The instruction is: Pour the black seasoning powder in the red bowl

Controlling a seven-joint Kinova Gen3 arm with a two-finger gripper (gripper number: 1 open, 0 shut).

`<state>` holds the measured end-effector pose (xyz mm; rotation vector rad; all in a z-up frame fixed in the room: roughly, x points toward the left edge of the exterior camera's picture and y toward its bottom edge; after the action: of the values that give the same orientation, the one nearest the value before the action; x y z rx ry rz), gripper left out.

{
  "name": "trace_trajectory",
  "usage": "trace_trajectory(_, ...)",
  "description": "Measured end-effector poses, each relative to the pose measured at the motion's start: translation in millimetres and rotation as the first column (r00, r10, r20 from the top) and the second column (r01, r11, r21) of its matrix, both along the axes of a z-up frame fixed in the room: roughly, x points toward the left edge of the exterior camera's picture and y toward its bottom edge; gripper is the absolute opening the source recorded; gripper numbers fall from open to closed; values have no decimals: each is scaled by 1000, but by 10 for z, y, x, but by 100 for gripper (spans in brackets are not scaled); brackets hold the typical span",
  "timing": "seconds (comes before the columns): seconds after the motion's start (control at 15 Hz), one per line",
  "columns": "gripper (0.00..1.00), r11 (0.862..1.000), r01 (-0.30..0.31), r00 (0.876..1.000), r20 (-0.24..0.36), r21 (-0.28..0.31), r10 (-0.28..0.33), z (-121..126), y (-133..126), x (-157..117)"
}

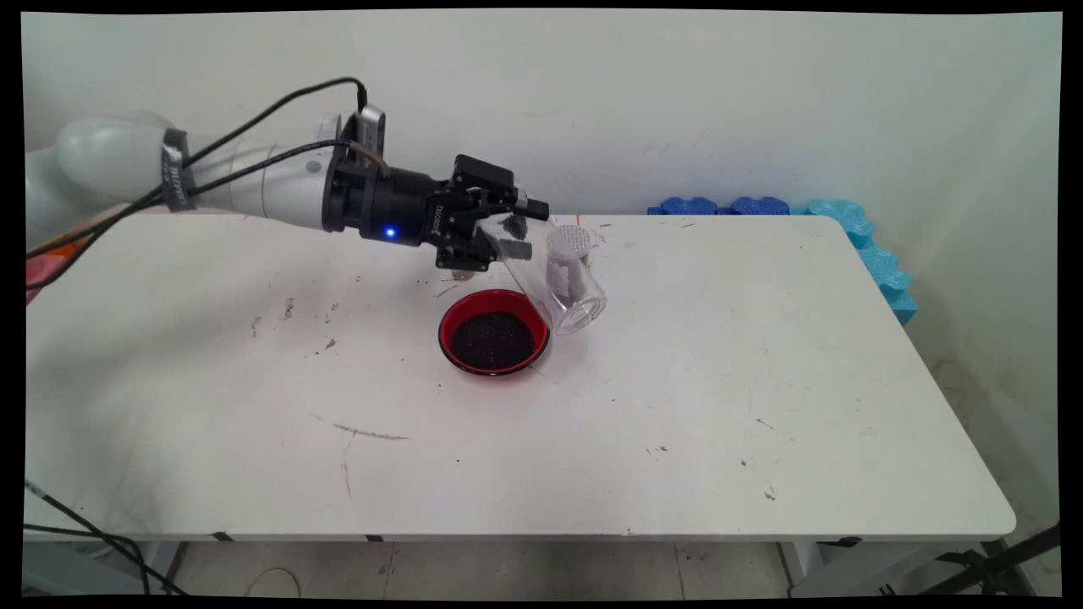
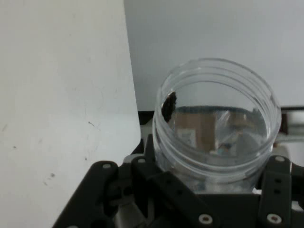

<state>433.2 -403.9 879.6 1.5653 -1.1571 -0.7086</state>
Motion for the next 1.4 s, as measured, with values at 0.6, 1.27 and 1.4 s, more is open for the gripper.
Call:
trace_trajectory(0.6,0,932,147,978,187,-330,-88,216,57,-22)
trace_trajectory(1.27,0,667,392,889,446,-633,-99,450,237,-182)
trace_trajectory(1.4,0,599,453,861,499,-661,-99,450,299,-233)
